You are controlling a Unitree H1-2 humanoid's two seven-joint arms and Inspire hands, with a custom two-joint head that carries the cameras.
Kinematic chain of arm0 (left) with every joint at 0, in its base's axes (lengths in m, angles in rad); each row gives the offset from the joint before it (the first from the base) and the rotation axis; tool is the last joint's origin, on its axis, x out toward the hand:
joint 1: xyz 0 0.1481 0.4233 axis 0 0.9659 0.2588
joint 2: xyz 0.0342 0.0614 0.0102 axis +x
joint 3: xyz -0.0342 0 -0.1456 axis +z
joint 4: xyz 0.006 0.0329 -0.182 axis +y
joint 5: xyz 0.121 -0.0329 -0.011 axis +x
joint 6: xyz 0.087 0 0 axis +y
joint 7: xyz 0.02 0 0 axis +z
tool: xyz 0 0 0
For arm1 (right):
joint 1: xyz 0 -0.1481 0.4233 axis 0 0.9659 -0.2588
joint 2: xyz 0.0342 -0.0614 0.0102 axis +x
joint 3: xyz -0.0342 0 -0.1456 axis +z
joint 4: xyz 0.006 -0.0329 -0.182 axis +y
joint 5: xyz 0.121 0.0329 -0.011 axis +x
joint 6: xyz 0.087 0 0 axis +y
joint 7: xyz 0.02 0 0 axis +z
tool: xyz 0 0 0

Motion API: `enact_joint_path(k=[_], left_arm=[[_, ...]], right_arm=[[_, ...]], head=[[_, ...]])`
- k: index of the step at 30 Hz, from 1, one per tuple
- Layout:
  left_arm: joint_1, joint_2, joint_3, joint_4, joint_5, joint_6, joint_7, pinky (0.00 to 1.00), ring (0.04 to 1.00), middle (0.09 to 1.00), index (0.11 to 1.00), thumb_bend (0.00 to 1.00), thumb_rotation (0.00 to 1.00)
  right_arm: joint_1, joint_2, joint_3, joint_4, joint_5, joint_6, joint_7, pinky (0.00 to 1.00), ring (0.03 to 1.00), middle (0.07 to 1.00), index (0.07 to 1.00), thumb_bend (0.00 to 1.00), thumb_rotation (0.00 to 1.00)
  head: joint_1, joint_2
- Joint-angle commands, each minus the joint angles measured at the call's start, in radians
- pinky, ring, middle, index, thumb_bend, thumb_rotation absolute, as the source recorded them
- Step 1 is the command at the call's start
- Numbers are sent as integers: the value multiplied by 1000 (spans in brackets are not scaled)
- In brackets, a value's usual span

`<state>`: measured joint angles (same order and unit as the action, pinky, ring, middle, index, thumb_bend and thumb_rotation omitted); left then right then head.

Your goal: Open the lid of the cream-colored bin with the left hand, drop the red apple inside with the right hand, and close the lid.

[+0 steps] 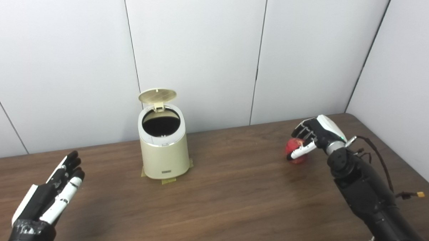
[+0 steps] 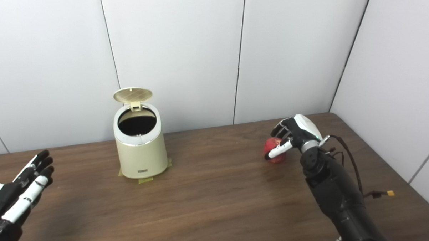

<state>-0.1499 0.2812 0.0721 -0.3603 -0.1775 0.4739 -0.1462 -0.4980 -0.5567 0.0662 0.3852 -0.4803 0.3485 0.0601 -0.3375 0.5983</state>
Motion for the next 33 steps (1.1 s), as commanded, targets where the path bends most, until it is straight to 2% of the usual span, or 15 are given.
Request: enact_joint_path(k=[1, 7, 10, 16, 18, 24, 27, 31, 33], left_arm=[[-32, 30, 0, -42, -2, -5, 20, 1000, 1000, 1000, 1000, 262, 511], [-29, 56, -23, -56, 26, -5, 27, 1000, 1000, 1000, 1000, 239, 528], [-31, 57, -30, -60, 26, -5, 31, 1000, 1000, 1000, 1000, 248, 565], [-33, 52, -39, -67, 22, -5, 38, 1000, 1000, 1000, 1000, 228, 564], [-31, 45, -46, -70, 31, -5, 47, 1000, 1000, 1000, 1000, 236, 559], [-29, 29, -60, -68, 56, -6, 50, 1000, 1000, 1000, 1000, 253, 568], [-30, 25, -72, -70, 85, -5, 41, 1000, 1000, 1000, 1000, 247, 537], [-29, 27, -91, -70, 131, -9, 31, 1000, 1000, 1000, 1000, 241, 532], [-22, 21, -94, -67, 148, -19, 32, 997, 1000, 1000, 998, 262, 530]], right_arm=[[-30, -14, -13, -42, -1, -14, -29, 385, 393, 474, 515, 519, 0], [-27, 5, -3, -60, -44, 0, -78, 369, 376, 468, 536, 514, 0], [-26, 12, 4, -68, -58, -7, -94, 359, 369, 471, 543, 512, 0], [-23, 22, 1, -104, -64, -29, -124, 370, 373, 474, 539, 513, 0], [-23, 32, -8, -163, -65, -36, -142, 345, 368, 474, 542, 512, 0], [-29, 68, -1, -334, -111, 5, -147, 398, 383, 482, 514, 518, 0], [-44, 102, 3, -396, -118, -18, -153, 377, 381, 486, 515, 517, 0], [-83, 159, 23, -496, -136, 17, -123, 362, 382, 498, 521, 516, 0], [-106, 187, 38, -535, -137, 4, -112, 344, 375, 494, 526, 515, 0]], head=[[0, 2], [1, 1], [4, 0], [12, -1], [17, -4], [39, -10], [59, -14], [84, -20], [98, -24]])
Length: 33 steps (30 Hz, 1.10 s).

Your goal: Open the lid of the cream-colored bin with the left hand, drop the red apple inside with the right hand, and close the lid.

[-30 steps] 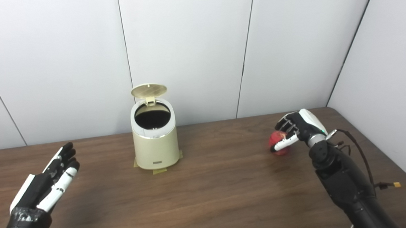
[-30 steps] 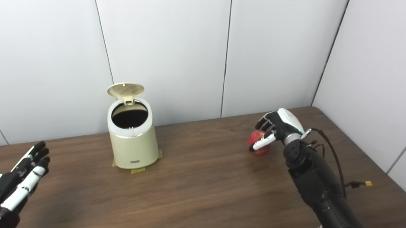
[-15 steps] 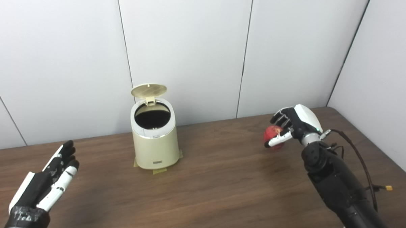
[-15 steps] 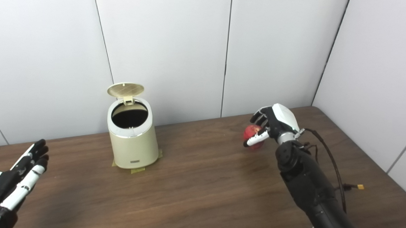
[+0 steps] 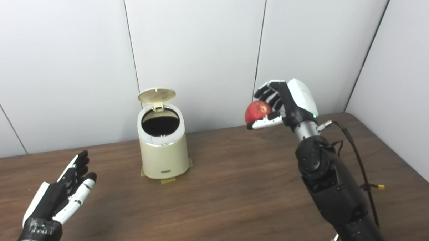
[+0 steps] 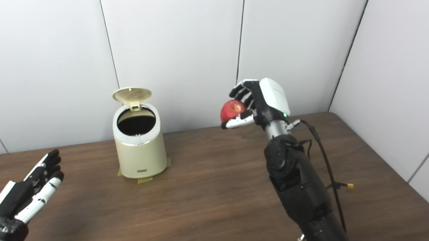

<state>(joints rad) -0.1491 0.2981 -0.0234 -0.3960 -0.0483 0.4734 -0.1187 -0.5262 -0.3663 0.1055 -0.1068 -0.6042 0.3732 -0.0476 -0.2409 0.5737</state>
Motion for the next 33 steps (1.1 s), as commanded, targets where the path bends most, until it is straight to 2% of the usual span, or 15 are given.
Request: enact_joint_path(k=[1, 5, 9, 12, 16, 23, 27, 32, 33], left_arm=[[-20, 1, -1, -27, 27, -26, 4, 986, 995, 998, 991, 279, 530], [-14, -5, -7, -15, 50, -34, -2, 990, 990, 984, 964, 336, 570], [-7, -23, -9, -28, 68, -9, 2, 996, 987, 979, 956, 372, 586], [-3, -45, -7, -35, 61, -6, 2, 1000, 993, 983, 961, 387, 585], [1, -64, -11, -42, 72, -8, 2, 992, 988, 979, 956, 404, 578], [0, -71, -14, -36, 86, -21, -4, 990, 981, 972, 957, 429, 621], [2, -74, -9, -36, 82, -19, -6, 945, 969, 970, 965, 436, 597], [1, -82, 0, -37, 73, -19, -6, 943, 968, 970, 970, 424, 564], [1, -80, -2, -39, 79, -17, -7, 977, 974, 969, 969, 437, 585]], right_arm=[[-88, 10, 5, -58, -15, -26, 0, 337, 373, 496, 526, 514, 0], [-130, 68, 38, -82, -28, -69, -8, 285, 353, 489, 551, 508, 0], [-164, 108, 69, -75, -49, -88, -2, 299, 357, 488, 545, 510, 0], [-182, 140, 82, -55, -26, -115, 14, 322, 370, 492, 539, 512, 0], [-204, 179, 109, -21, -56, -119, 12, 312, 365, 487, 550, 510, 0], [-224, 261, 124, 115, -34, -194, -41, 315, 373, 487, 541, 512, 0], [-235, 286, 128, 186, -26, -248, -66, 316, 377, 490, 537, 513, 0], [-270, 313, 127, 274, -21, -268, -80, 326, 384, 490, 537, 513, 0], [-278, 318, 127, 292, -22, -272, -89, 330, 384, 492, 537, 513, 0]], head=[[14, -3], [51, -9], [77, -12], [101, -14], [123, -13], [136, -7], [139, -6], [143, -1], [143, -1]])
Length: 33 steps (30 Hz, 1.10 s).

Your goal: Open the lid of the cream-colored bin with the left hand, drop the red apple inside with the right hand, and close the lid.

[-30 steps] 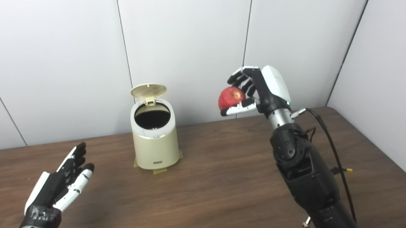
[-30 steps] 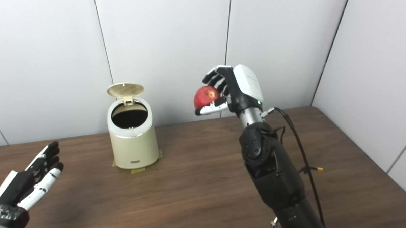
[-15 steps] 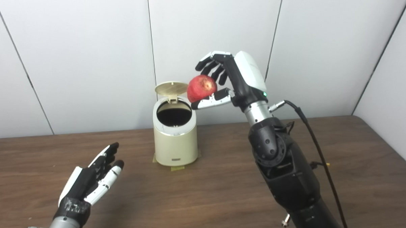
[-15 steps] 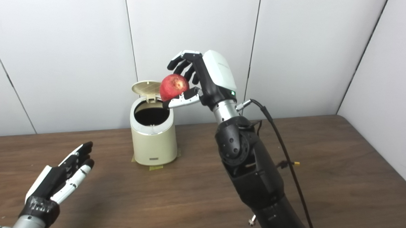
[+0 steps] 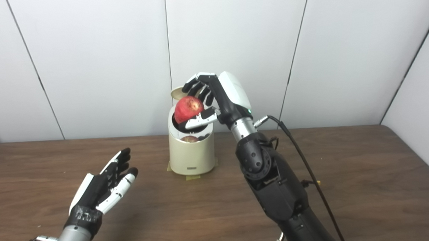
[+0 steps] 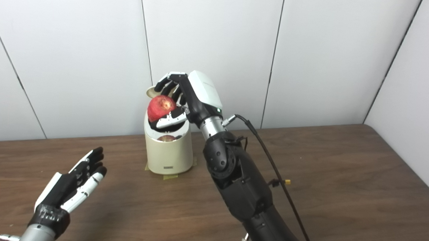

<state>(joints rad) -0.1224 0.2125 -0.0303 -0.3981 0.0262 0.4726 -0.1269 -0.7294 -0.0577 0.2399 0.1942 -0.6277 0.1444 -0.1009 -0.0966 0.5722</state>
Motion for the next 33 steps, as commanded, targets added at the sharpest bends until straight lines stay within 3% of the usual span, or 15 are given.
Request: enact_joint_path(k=[1, 12, 16, 24, 28, 33], left_arm=[[-25, 6, 4, -38, 6, -17, 0, 989, 979, 970, 968, 444, 594], [-20, -3, -1, -71, 9, -8, -3, 947, 965, 972, 977, 444, 593], [-15, -13, 2, -81, 6, -6, 1, 982, 974, 976, 977, 437, 577], [-12, -21, 0, -87, 10, -10, 1, 934, 964, 972, 977, 439, 565], [-10, -26, 0, -92, 12, -10, 3, 964, 971, 971, 973, 445, 579], [-8, -28, -1, -98, 20, -7, 3, 972, 972, 970, 972, 444, 590]], right_arm=[[-82, 14, -7, 9, 2, -47, -44, 331, 385, 493, 537, 513, 0], [-126, 20, -16, 135, 16, -87, -106, 348, 392, 505, 520, 515, 0], [-133, 10, -31, 146, 19, -75, -121, 347, 388, 503, 531, 513, 0], [-129, -20, -21, 155, -13, -91, -141, 350, 383, 496, 531, 513, 0], [-125, -20, -26, 157, 2, -88, -136, 369, 394, 499, 523, 515, 0], [-117, -36, -3, 171, -29, -125, -170, 384, 405, 502, 511, 517, 0]], head=[[-2, 1], [0, 9], [-2, 16], [0, 16], [1, 17], [5, 21]])
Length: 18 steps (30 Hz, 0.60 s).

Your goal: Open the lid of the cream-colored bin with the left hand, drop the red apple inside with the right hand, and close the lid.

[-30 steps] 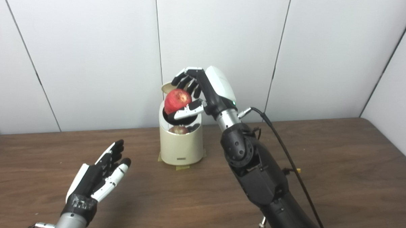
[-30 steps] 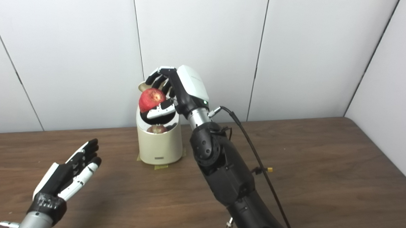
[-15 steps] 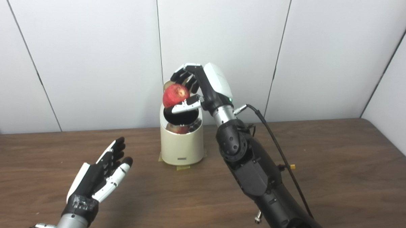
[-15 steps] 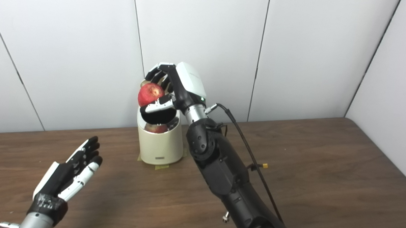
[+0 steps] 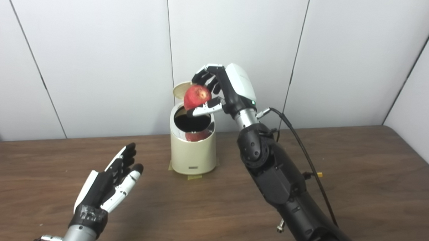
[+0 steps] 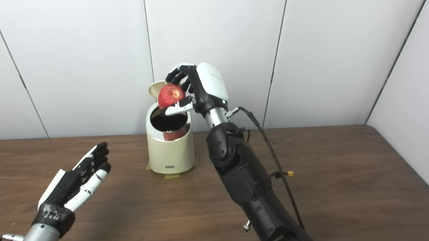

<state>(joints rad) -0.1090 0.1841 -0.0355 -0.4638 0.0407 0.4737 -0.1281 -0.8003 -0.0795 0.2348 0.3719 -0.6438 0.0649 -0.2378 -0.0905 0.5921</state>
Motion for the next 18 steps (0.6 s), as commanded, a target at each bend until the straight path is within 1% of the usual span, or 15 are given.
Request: enact_joint_path(k=[1, 5, 8, 9, 10, 12, 13, 16, 18], left_arm=[[-20, 0, 5, -33, 6, -7, 4, 973, 973, 971, 972, 440, 581], [-20, 4, 1, -38, 22, -5, 3, 961, 968, 970, 970, 433, 605], [-22, -3, 4, -37, 14, -6, 4, 982, 971, 969, 969, 440, 595], [-22, -4, 5, -35, 10, -8, 3, 969, 965, 966, 969, 444, 595], [-23, -5, 5, -32, 8, -9, 2, 951, 963, 967, 970, 441, 591], [-23, -7, 5, -30, 6, -9, 2, 944, 967, 972, 972, 448, 585], [-24, -9, 6, -29, 4, -9, 2, 944, 969, 973, 972, 453, 588], [-26, -12, 7, -27, 5, -7, 3, 953, 971, 973, 968, 453, 573], [-27, -8, 2, -27, 24, -5, 4, 981, 974, 965, 954, 466, 609]], right_arm=[[-44, -19, 9, -4, -20, -60, -41, 386, 406, 504, 510, 516, 0], [-40, -35, 36, -3, -46, -74, -36, 403, 406, 502, 535, 515, 0], [-39, -42, 53, -2, -65, -73, -34, 451, 432, 508, 511, 519, 0], [-40, -43, 57, -1, -71, -72, -36, 478, 516, 506, 499, 524, 0], [-41, -44, 62, 2, -77, -70, -39, 525, 594, 591, 496, 523, 79], [-42, -46, 71, 7, -87, -72, -41, 593, 673, 657, 495, 523, 121], [-42, -50, 77, 9, -92, -77, -40, 626, 700, 679, 495, 523, 130], [-41, -63, 93, 10, -107, -86, -34, 647, 718, 702, 495, 523, 136], [-41, -69, 99, 13, -115, -91, -38, 651, 722, 708, 496, 523, 135]], head=[[-2, 3], [-2, 4], [-3, 5], [-3, 5], [-3, 4], [-2, 3], [-1, 3], [-3, 4], [-5, 6]])
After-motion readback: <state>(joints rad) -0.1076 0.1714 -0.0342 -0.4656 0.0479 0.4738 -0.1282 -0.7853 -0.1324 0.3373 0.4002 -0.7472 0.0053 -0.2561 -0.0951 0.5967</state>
